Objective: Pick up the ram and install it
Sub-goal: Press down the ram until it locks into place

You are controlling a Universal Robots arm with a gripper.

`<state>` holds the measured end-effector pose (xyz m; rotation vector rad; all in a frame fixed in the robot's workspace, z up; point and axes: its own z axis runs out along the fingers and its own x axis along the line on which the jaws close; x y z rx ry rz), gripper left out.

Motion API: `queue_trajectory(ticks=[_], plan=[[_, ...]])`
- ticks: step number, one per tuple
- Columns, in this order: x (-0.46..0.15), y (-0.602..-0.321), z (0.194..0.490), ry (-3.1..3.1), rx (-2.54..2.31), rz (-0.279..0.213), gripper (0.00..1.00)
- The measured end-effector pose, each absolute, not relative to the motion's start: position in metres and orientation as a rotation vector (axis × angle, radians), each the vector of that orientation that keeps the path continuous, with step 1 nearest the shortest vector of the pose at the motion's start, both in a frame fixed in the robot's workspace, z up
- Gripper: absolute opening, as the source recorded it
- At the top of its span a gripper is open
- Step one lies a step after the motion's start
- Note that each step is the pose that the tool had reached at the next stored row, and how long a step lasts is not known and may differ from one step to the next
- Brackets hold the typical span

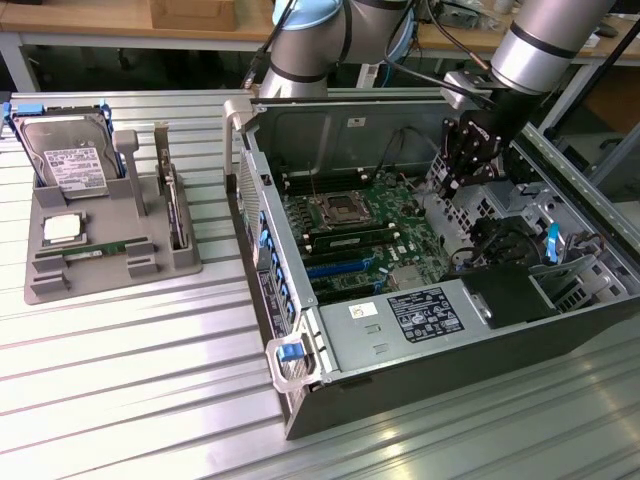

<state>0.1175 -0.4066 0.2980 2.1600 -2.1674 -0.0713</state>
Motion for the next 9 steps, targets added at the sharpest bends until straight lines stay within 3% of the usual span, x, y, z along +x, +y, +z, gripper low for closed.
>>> queue_trajectory(ticks=[9], plan=[[0.064, -0.406, 0.269, -2.167, 2.16, -0.071, 0.11]])
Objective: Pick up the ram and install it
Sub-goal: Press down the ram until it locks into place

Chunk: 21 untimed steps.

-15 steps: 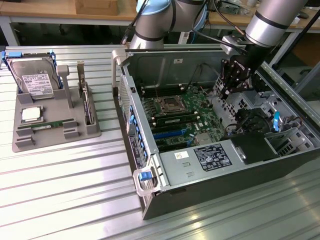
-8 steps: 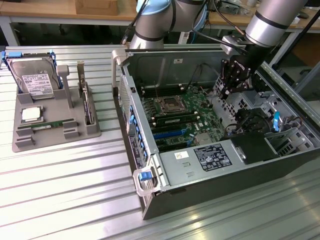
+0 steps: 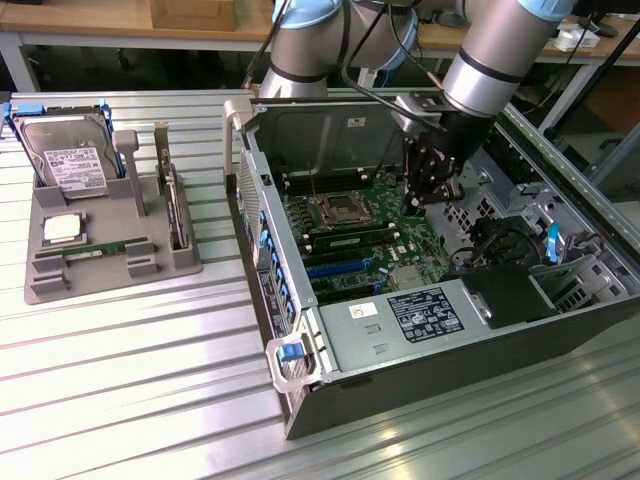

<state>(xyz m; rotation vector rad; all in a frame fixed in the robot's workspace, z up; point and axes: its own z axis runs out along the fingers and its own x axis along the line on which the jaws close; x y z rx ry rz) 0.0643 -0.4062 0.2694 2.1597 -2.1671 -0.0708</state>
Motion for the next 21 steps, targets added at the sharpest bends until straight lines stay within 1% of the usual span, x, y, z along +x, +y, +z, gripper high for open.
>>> queue_trajectory(ticks=[6, 11, 13, 15, 16, 17, 18, 21], plan=[[0.059, -0.405, 0.254, -2.167, 2.16, -0.071, 0.11], [0.056, -0.405, 0.232, -2.167, 2.159, -0.07, 0.11], [0.056, -0.405, 0.228, -2.166, 2.159, -0.069, 0.11], [0.055, -0.405, 0.228, -2.167, 2.16, -0.07, 0.11], [0.055, -0.404, 0.232, -2.169, 2.162, -0.072, 0.11], [0.055, -0.403, 0.242, -2.168, 2.161, -0.069, 0.11], [0.05, -0.403, 0.244, -2.169, 2.161, -0.068, 0.11], [0.006, -0.403, 0.244, -2.169, 2.162, -0.067, 0.11]])
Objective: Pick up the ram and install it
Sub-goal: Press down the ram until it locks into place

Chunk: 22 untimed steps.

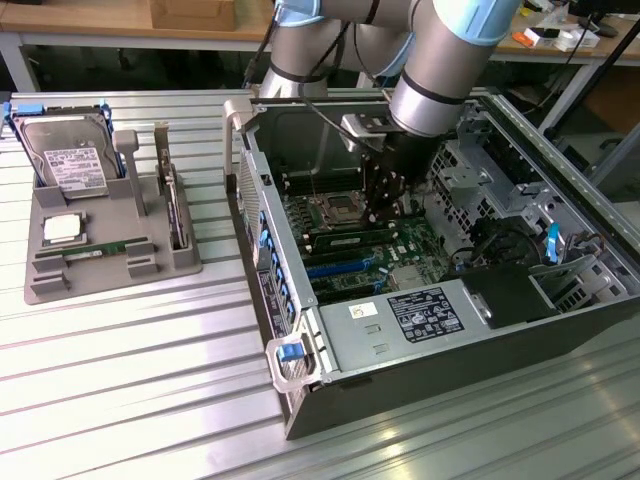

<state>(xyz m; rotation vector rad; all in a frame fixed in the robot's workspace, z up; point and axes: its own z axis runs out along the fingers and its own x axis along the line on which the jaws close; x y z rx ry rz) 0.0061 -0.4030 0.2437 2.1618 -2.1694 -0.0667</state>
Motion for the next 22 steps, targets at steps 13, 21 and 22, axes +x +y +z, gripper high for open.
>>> queue_trajectory(ticks=[13, 21, 22], plan=[[-0.066, -0.403, 0.231, -2.17, 2.163, -0.068, 0.11], [-0.036, -0.403, 0.247, -2.179, 2.173, -0.096, 0.11], [-0.022, -0.403, 0.247, -2.182, 2.177, -0.111, 0.11]])
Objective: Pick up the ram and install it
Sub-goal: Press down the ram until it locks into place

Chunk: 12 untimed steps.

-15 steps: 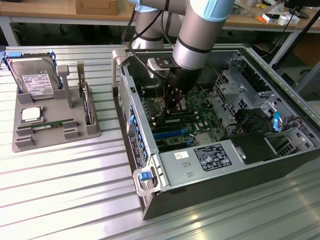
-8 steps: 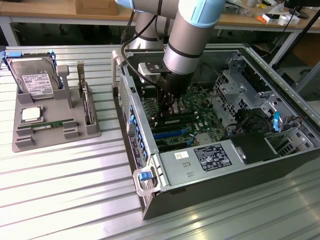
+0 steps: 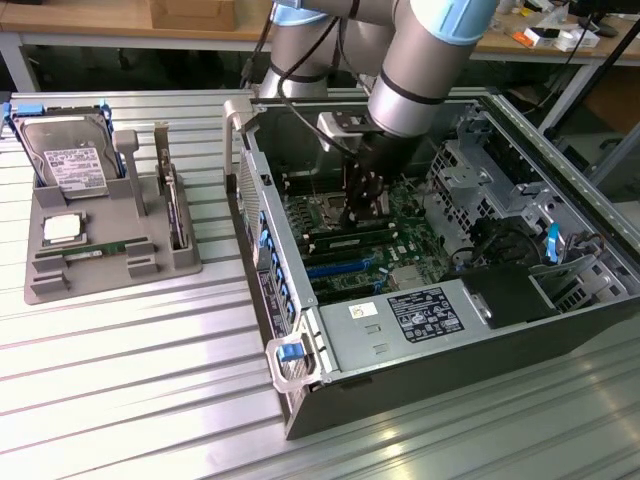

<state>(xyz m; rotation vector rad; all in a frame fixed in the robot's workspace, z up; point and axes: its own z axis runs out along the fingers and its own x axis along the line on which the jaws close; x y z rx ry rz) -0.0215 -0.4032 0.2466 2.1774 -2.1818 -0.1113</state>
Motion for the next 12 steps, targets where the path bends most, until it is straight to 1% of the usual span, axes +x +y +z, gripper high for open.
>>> queue_trajectory(ticks=[4, 7, 12], plan=[[0.01, -0.403, 0.247, -2.189, 2.187, -0.15, 0.11], [0.049, -0.403, 0.247, -2.192, 2.192, -0.176, 0.11], [0.075, -0.403, 0.247, -2.195, 2.195, -0.186, 0.11]])
